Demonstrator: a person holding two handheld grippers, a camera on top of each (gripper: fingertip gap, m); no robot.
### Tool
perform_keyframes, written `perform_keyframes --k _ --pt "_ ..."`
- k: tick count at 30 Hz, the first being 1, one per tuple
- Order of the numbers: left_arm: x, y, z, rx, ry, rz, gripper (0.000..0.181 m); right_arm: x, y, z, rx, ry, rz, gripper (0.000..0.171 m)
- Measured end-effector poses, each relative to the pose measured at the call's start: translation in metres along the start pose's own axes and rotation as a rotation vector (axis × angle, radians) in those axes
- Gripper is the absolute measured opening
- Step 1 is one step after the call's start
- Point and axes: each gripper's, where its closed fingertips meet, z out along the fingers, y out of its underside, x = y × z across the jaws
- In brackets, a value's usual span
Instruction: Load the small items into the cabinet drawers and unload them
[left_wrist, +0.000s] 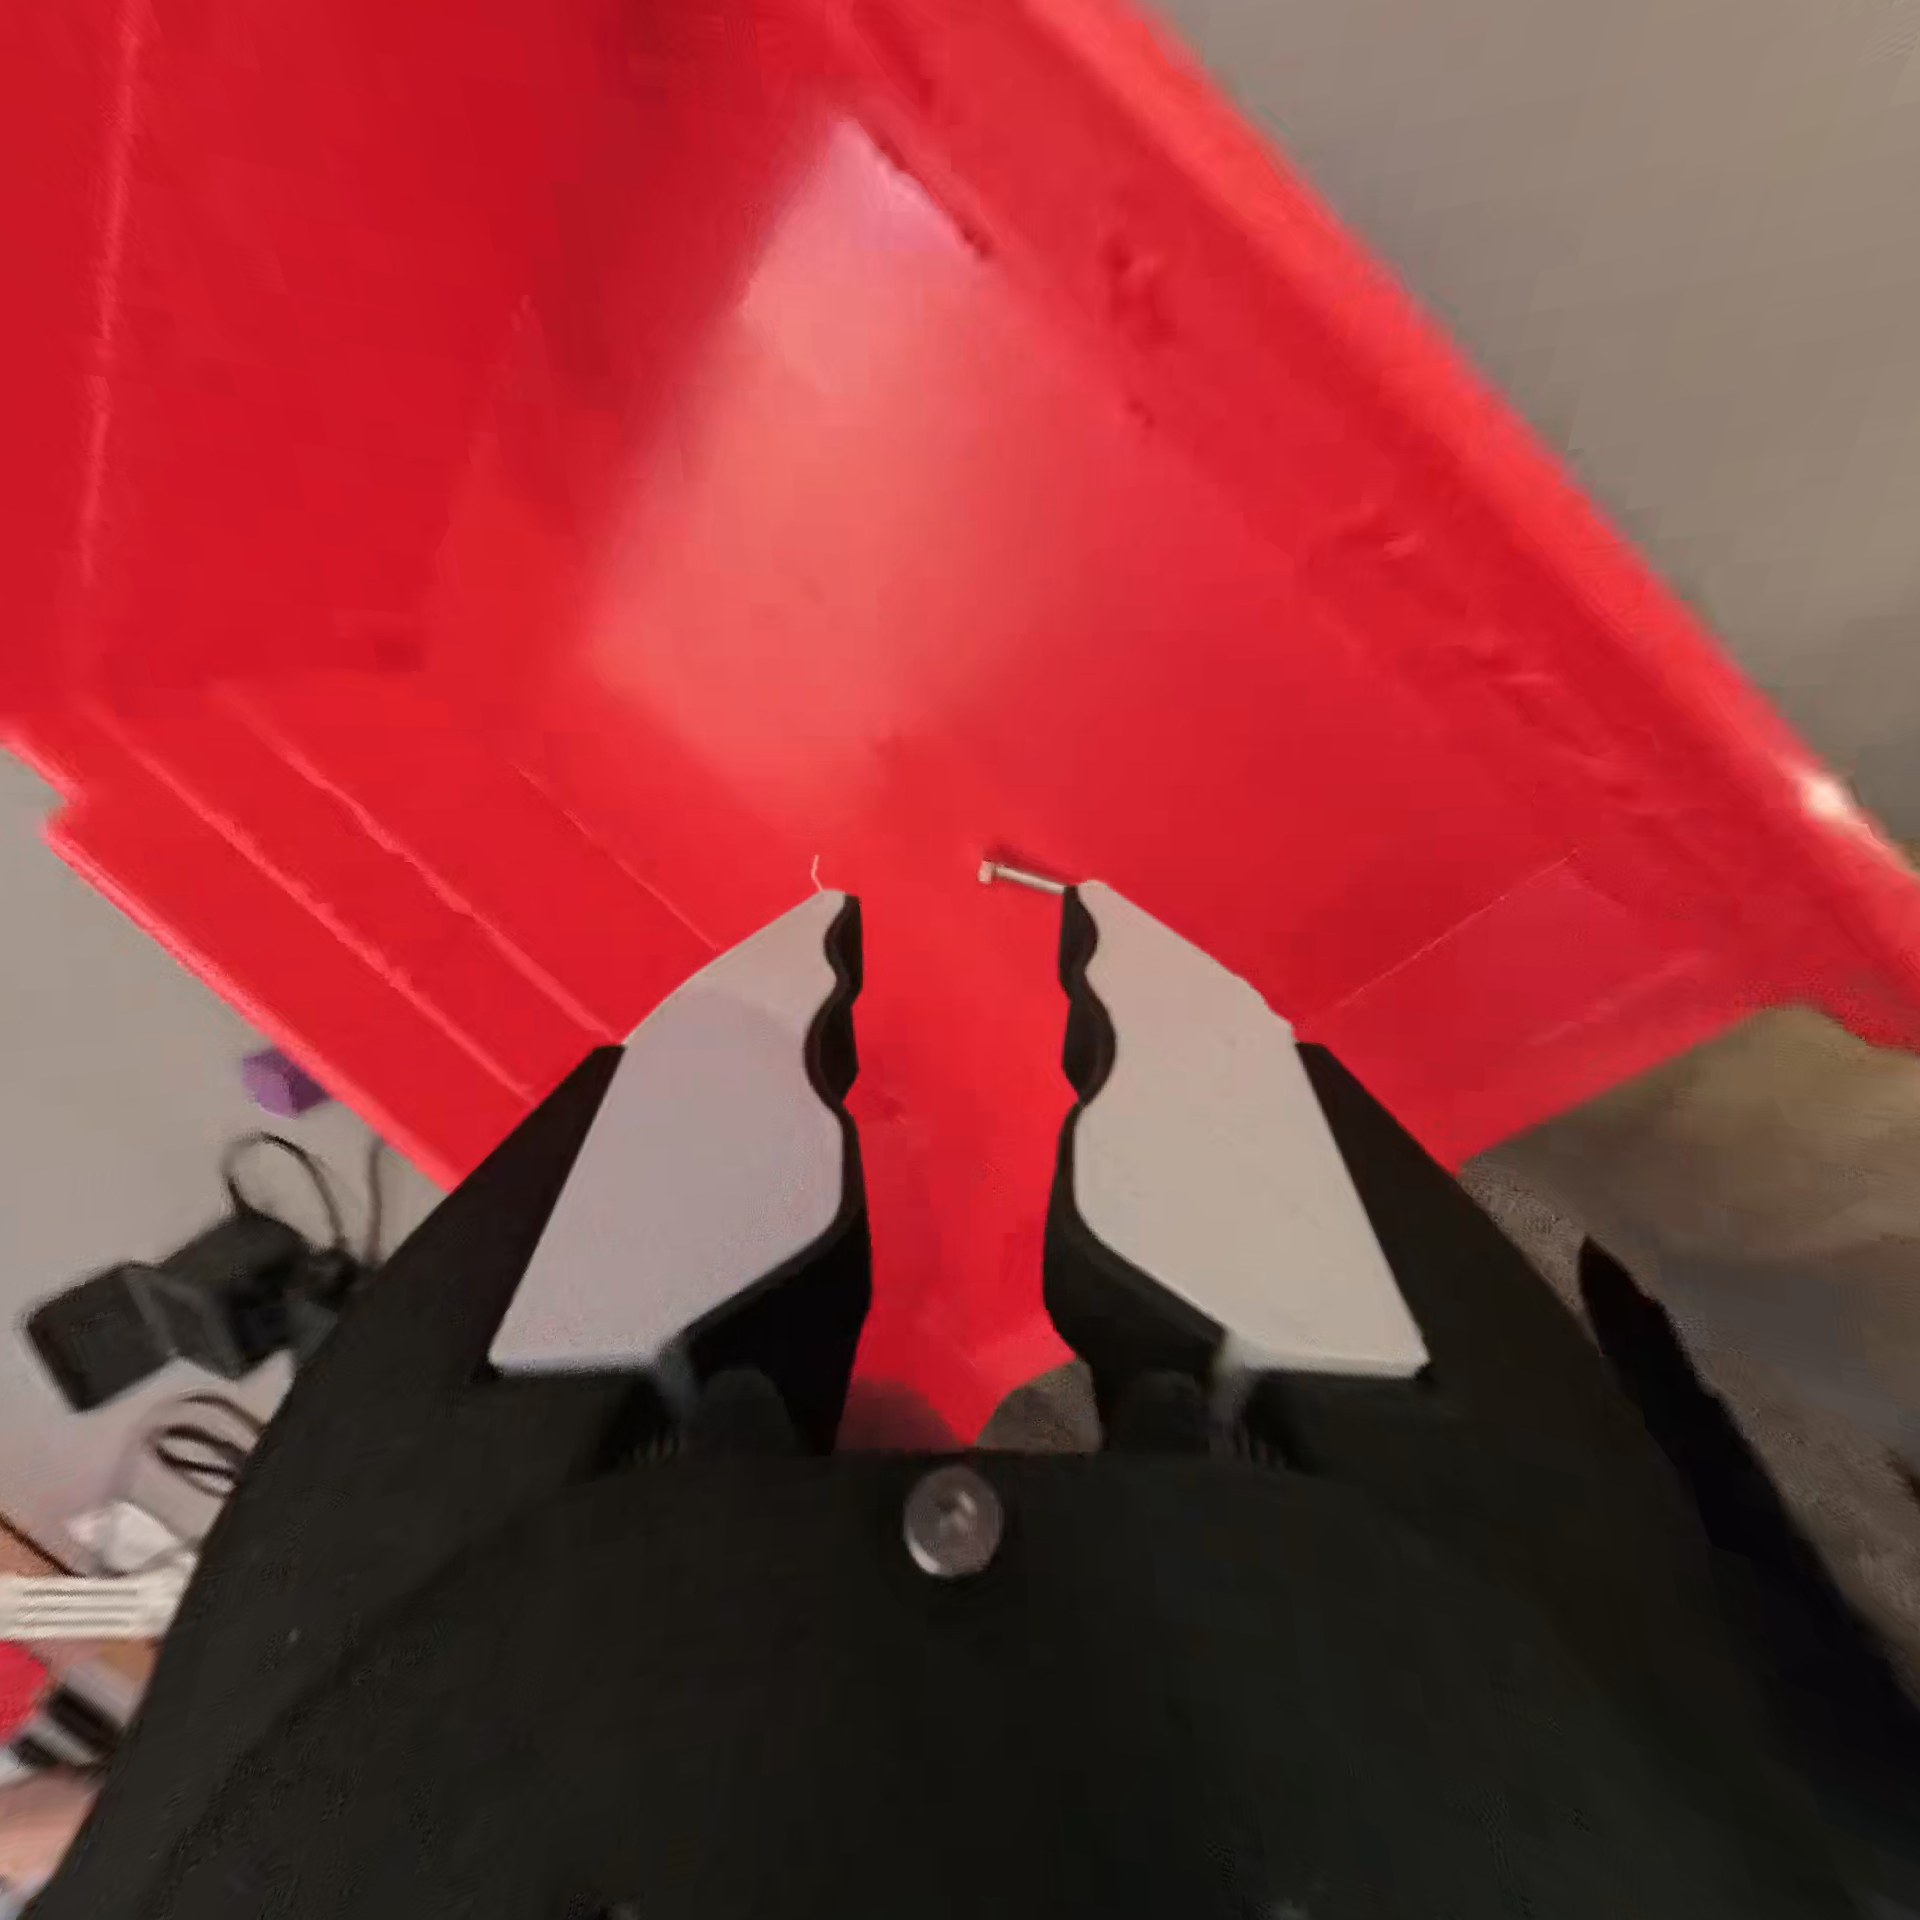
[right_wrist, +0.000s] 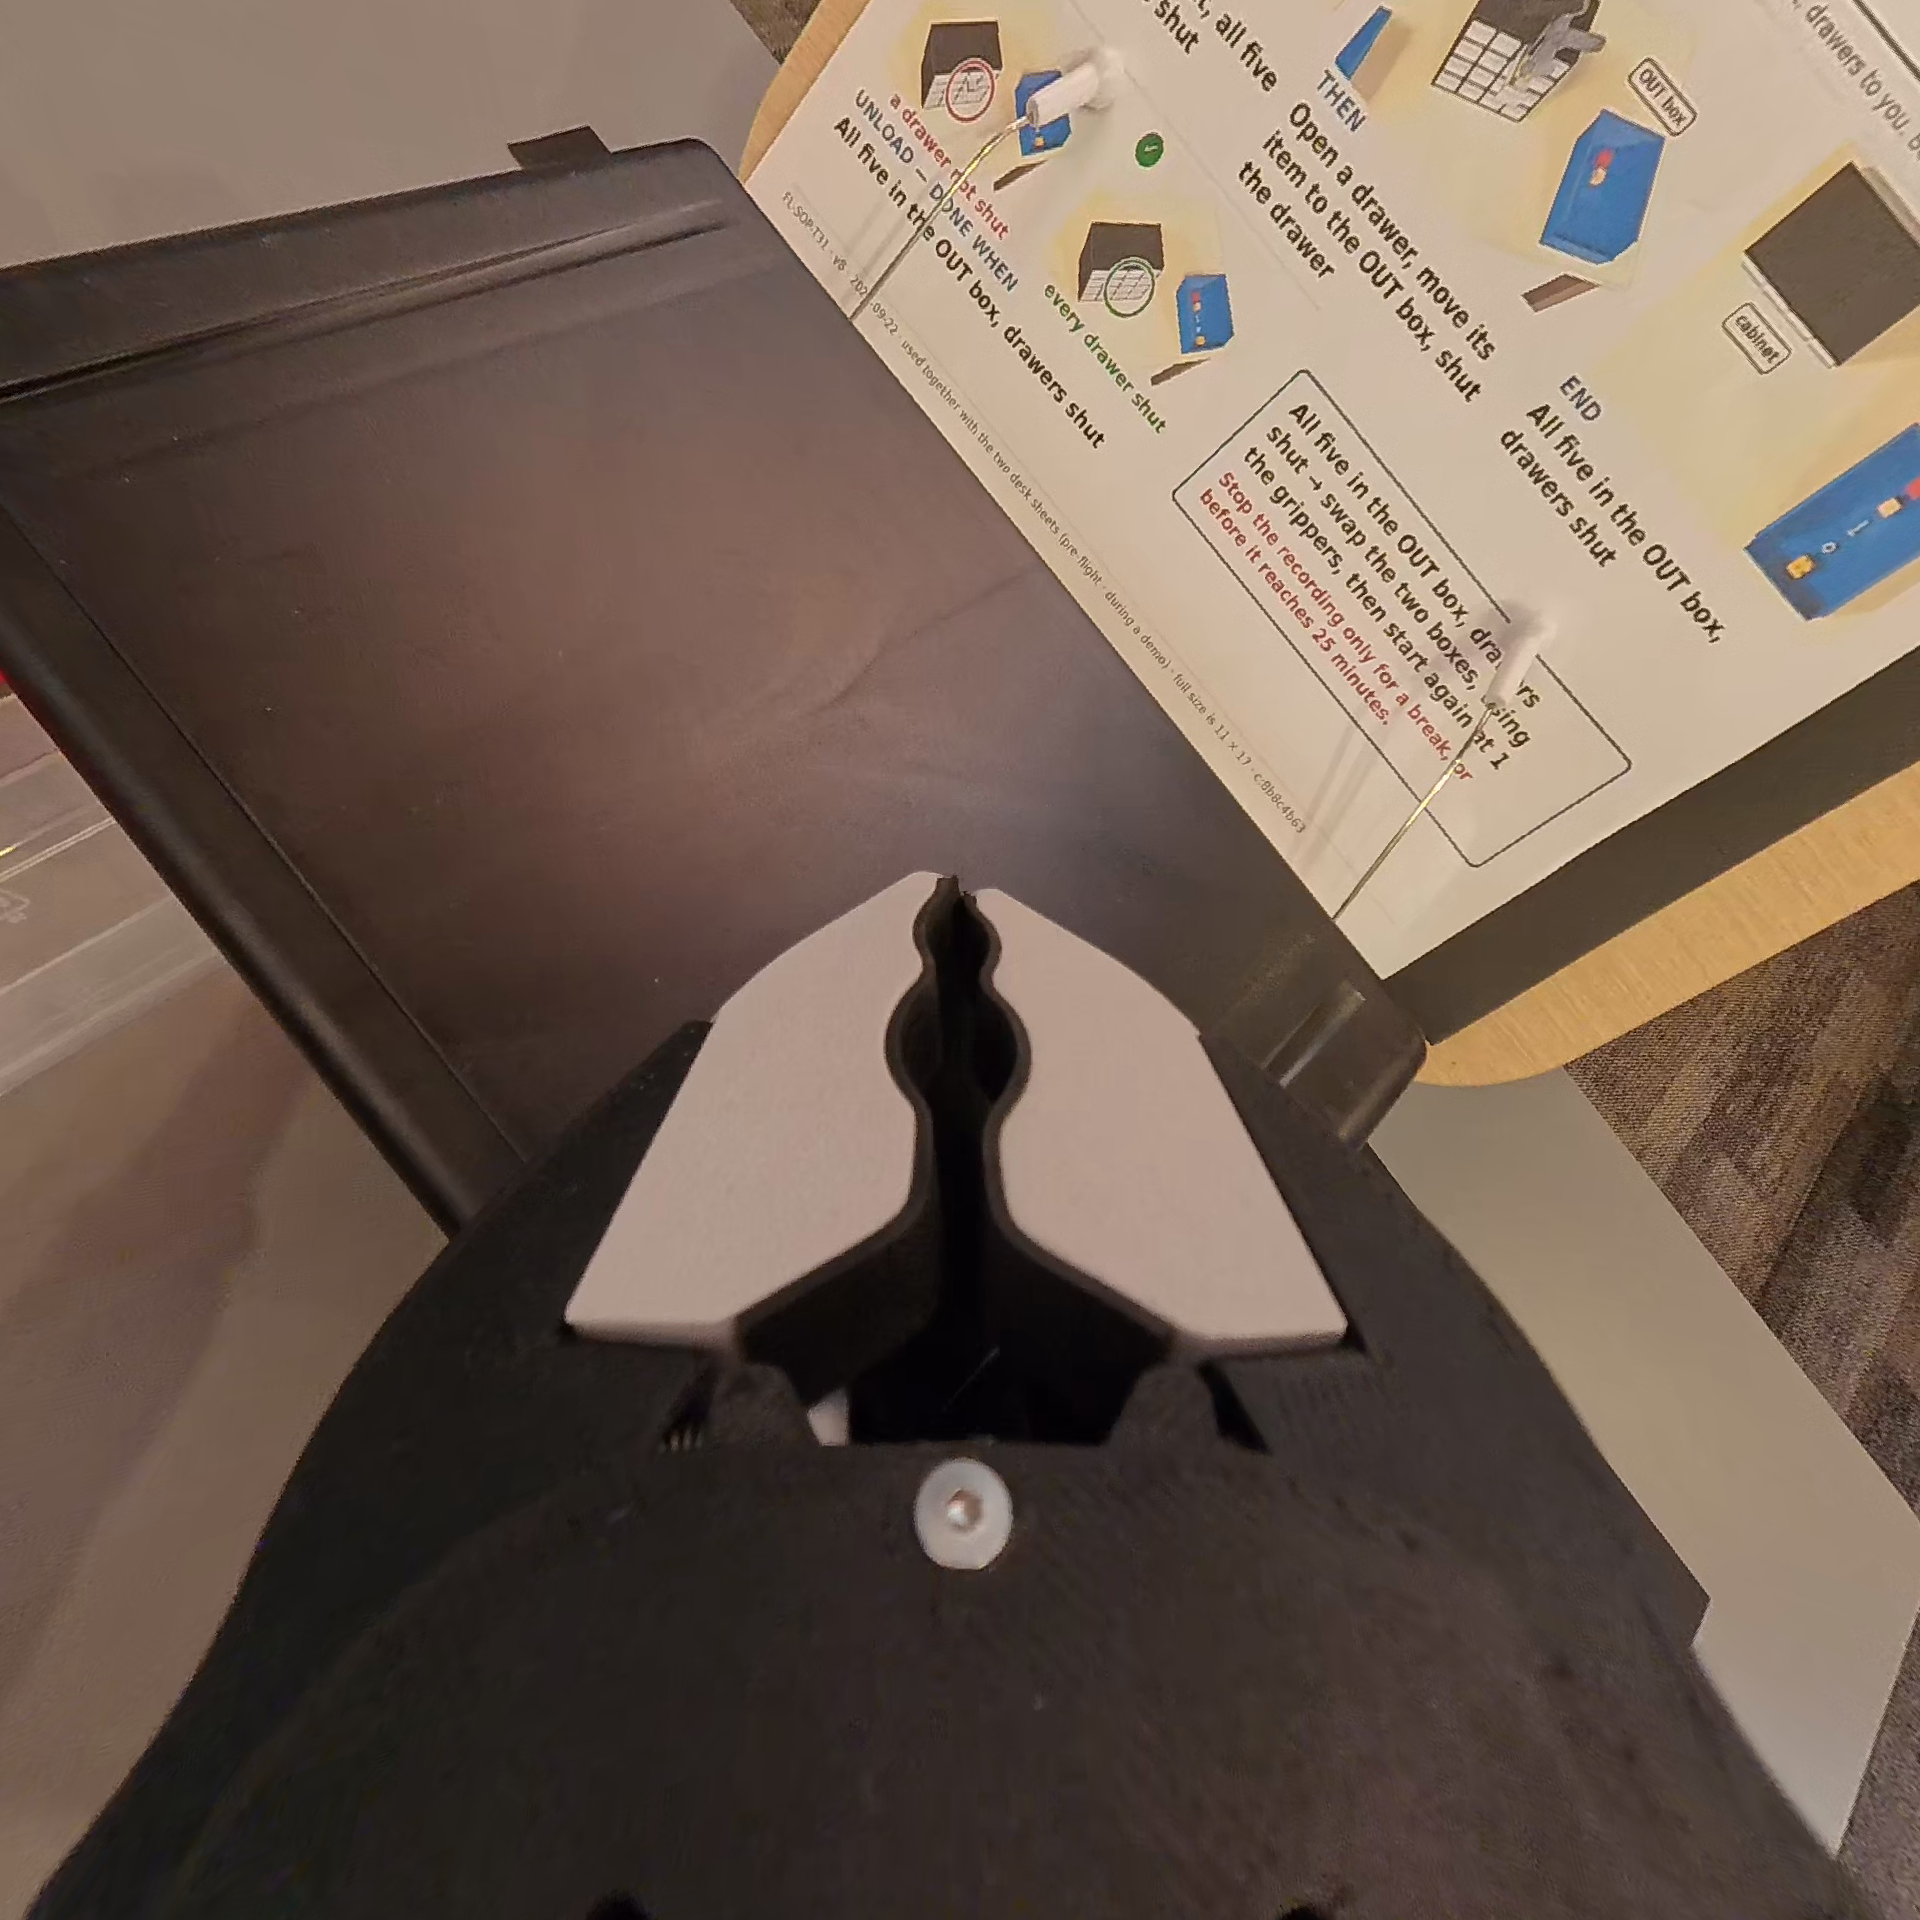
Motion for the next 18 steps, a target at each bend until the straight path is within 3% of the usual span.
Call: perform_keyframes --k 5,11,14,18 --pt "0.01 0.01 0.032 0.011 0.058 -0.212 0.023 0.0 0.0 0.0 -0.001 0.0 0.0 0.0" --pt "0.017 0.026 0.056 -0.089 0.092 -0.338 0.043 0.0 0.0 0.0 0.002 -0.003 0.001 0.0" --pt "0.014 0.03 0.063 -0.108 0.094 -0.375 0.034 0.0 0.0 0.0 0.003 -0.004 0.001 0.0" --pt "0.018 0.026 0.065 -0.078 0.133 -0.393 0.006 0.0 0.0 0.0 0.006 -0.005 0.001 0.0"
